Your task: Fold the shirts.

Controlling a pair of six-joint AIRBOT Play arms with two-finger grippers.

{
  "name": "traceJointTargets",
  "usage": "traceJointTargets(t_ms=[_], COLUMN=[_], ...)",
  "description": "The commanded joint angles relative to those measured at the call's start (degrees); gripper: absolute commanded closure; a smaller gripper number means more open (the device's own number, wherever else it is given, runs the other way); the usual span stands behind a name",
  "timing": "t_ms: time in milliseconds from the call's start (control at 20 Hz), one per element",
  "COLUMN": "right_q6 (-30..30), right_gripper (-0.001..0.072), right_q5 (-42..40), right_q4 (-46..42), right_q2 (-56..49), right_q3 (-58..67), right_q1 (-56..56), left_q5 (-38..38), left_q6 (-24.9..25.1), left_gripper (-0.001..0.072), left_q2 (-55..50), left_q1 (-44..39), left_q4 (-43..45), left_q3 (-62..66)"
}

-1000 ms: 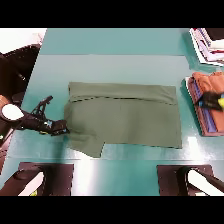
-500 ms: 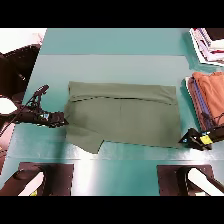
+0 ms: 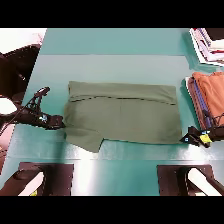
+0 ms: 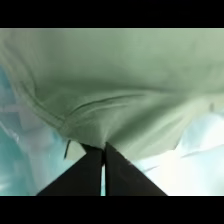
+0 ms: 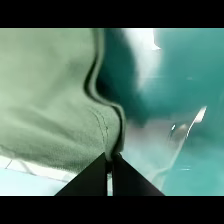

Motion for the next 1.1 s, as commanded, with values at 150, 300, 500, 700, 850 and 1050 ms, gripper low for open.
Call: traceJointTargets(t_ms=[150,300,500,700,850,1050], right_q6=[0.7,2.3,2.6,4.9,5.0,5.5], right_gripper=[0.0699,0.0700,0.0699,0.0699,0.0699,0.0699], right_q5=[10.1,9.0,2.9,-4.5,-5.0,-4.7], right_q4=[-1.3,-1.2,-1.3,-1.2,-0.7,-0.7], right_q2=[14.0,15.5,5.9,-8.0,-17.6,-27.4], right_q3=[4.2,7.9,17.0,28.4,37.1,46.4], right_q1=[0.0,1.9,12.8,19.6,21.9,22.2], left_q5=[-9.9,-9.0,1.8,12.7,17.9,20.9], left_q6=[-6.2,-7.1,-3.9,-0.3,0.9,0.9], left_gripper=[0.0682,0.0682,0.0681,0.0680,0.0679,0.0679], left_q2=[12.9,15.4,9.4,-4.4,-16.0,-28.9], left_q1=[0.0,0.0,0.1,0.1,0.1,0.0], left_q4=[1.0,1.0,1.0,1.0,1.0,0.6], left_q3=[0.1,3.3,5.2,9.3,16.9,25.4])
